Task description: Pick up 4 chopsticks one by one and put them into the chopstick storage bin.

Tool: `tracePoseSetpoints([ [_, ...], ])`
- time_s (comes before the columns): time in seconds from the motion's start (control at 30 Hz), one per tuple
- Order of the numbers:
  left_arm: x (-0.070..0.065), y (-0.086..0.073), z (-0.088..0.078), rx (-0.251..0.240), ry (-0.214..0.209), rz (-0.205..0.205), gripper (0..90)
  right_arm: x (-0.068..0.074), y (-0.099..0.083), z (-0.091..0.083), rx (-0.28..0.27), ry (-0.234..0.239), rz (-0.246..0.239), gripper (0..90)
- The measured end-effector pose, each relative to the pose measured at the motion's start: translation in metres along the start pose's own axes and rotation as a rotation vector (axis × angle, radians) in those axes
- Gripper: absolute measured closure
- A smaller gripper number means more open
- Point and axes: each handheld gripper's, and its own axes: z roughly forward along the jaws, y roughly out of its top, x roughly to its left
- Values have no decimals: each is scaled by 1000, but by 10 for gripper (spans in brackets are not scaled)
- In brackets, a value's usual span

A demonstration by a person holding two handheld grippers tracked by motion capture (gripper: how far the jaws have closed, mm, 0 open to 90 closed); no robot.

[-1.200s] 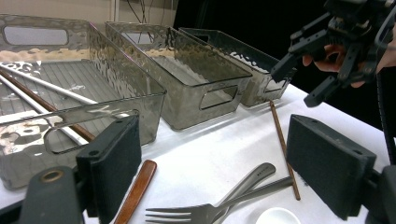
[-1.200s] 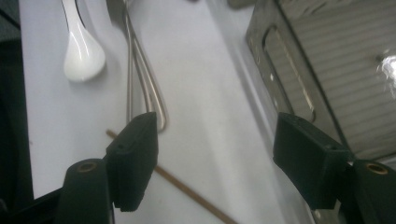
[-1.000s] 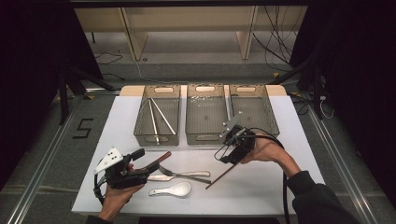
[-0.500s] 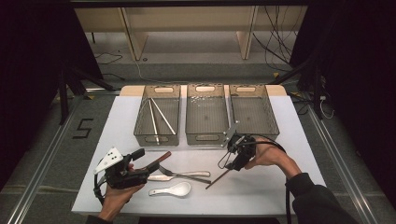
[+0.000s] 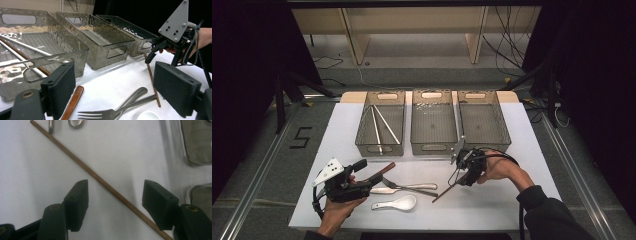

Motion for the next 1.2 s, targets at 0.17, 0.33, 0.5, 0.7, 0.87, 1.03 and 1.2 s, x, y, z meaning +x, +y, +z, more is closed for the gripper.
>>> tracePoseSetpoints([
  [0.17, 0, 0, 0, 1, 0, 0, 179, -1, -1, 7, 47, -6, -25, 431],
  [0.33, 0, 0, 0, 0, 0, 0, 179, -2, -2, 10, 73, -11, -38, 473],
  [0.5, 0, 0, 0, 2, -2, 1, 179, -2, -1, 13, 92, -6, -34, 516],
  [0.7, 0, 0, 0, 3, -2, 0, 180, -5, -1, 15, 86, 27, -36, 581],
  [0.87, 0, 0, 1, 2, -1, 0, 180, -4, 0, 14, 113, 30, -69, 627],
  [1.03, 0, 0, 0, 2, -2, 1, 179, 2, 4, 14, 165, 47, -114, 689],
  [1.2, 0, 0, 0, 2, -1, 0, 179, 6, 5, 14, 184, 56, -163, 776],
])
